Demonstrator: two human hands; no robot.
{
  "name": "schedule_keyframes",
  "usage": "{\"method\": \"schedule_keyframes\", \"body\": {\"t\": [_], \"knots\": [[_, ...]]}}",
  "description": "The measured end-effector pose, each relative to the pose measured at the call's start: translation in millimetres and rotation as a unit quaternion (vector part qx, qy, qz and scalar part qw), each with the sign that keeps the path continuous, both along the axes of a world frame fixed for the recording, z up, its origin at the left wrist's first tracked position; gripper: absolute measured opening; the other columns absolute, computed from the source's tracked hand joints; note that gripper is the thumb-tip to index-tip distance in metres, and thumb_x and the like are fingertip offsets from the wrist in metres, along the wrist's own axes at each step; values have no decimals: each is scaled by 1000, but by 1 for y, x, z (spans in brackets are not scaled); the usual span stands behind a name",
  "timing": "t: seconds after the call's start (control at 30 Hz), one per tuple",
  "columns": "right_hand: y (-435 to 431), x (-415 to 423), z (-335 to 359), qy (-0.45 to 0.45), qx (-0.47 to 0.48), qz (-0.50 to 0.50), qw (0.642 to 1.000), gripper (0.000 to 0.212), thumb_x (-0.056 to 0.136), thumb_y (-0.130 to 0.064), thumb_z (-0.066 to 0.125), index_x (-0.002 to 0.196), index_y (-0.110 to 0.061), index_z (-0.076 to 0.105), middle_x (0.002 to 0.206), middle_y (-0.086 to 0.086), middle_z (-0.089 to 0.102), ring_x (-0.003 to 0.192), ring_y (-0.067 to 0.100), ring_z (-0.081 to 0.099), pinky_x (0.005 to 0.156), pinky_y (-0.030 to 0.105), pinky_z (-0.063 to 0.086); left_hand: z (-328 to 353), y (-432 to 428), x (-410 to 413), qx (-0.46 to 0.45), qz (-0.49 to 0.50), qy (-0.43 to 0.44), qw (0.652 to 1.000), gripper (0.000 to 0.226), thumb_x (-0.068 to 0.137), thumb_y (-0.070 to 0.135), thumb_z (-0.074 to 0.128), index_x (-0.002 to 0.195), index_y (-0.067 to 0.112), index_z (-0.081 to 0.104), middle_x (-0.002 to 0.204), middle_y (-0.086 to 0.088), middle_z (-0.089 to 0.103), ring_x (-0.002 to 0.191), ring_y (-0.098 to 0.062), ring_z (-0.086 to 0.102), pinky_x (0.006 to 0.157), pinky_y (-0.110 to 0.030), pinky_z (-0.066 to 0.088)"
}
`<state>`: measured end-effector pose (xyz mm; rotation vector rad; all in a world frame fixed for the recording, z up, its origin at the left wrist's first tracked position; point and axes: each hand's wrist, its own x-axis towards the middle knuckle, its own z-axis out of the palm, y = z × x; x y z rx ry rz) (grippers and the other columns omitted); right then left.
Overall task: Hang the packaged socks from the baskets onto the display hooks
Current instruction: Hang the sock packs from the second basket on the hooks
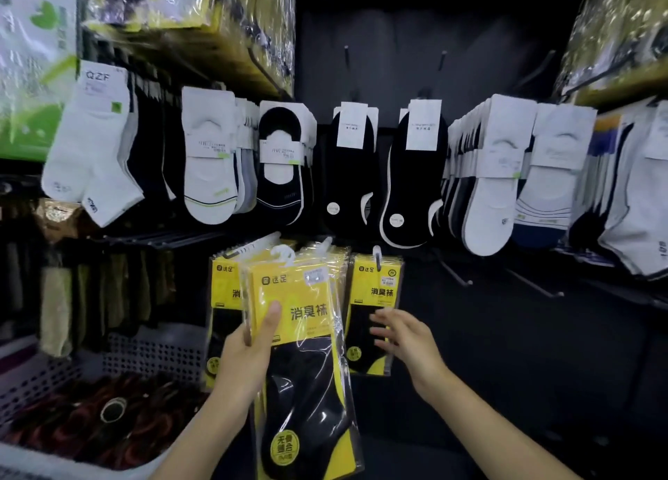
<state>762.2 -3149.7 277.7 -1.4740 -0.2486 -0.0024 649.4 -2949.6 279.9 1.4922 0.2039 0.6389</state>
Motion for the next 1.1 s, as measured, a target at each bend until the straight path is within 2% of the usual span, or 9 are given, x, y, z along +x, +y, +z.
{"method": "schedule_keyframes", "body": {"t": [0.07,0.17,0.23,0.37,0.6,0.7,0.83,1.03,1.1], "knots": [[4,-31,10,-29,-15,46,998,23,97,-28,51,107,-14,67,101,-2,73,91,11,70,71,20,56,3,-16,-8,-12,-16,8,1000,61,73,65,51,124,33,51,92,26,50,93,0,48,92,-26,30],[6,-67,16,-69,-35,66,995,22,90,-35,60,100,-18,70,86,-4,73,79,7,69,69,18,54,8,-38,-19,-14,-33,22,999,35,66,67,55,90,40,56,74,28,60,70,12,54,71,-8,42],[4,-80,17,-91,-43,56,993,24,83,-38,69,96,-17,70,86,-3,73,80,8,69,69,17,53,9,-49,-22,-24,-31,18,999,39,60,67,60,87,38,61,78,24,68,75,11,62,58,-7,44],[-5,-90,14,-81,-22,38,996,25,77,-32,76,96,-16,69,93,-2,75,89,12,71,80,24,56,4,-63,-21,-3,3,58,998,70,55,71,67,108,26,60,119,4,64,100,-11,61,80,-26,49],[-21,-83,8,-36,8,29,999,19,84,-24,70,99,-12,70,92,2,76,88,15,72,79,24,56,2,-58,-23,52,-52,17,997,45,73,67,47,102,34,58,97,17,63,89,4,56,80,-23,41],[-27,-75,8,-25,17,8,1000,17,90,-18,64,101,-6,66,88,3,76,80,14,73,66,21,56,0,-47,-22,60,-19,-2,998,39,78,62,46,86,26,59,79,9,59,73,-6,54,65,-18,41],[-39,-53,10,-20,10,-61,998,27,94,-16,58,101,11,58,99,31,65,82,28,61,82,39,50,3,-25,-21,73,38,-23,996,36,80,59,48,69,25,49,44,11,32,45,-6,35,46,-16,31],[-31,-21,23,-61,-19,-72,995,9,94,-13,57,94,-14,66,92,3,73,85,14,69,74,24,53,5,7,-17,72,79,-50,993,38,82,57,48,81,22,62,61,3,53,61,-13,49,60,-28,40],[-23,-8,22,-69,-40,-73,994,8,94,-13,58,96,-12,65,90,1,72,84,12,68,73,22,53,4,12,-14,67,88,-56,992,43,82,57,48,74,16,59,48,13,47,53,-9,43,55,-26,36]]}}
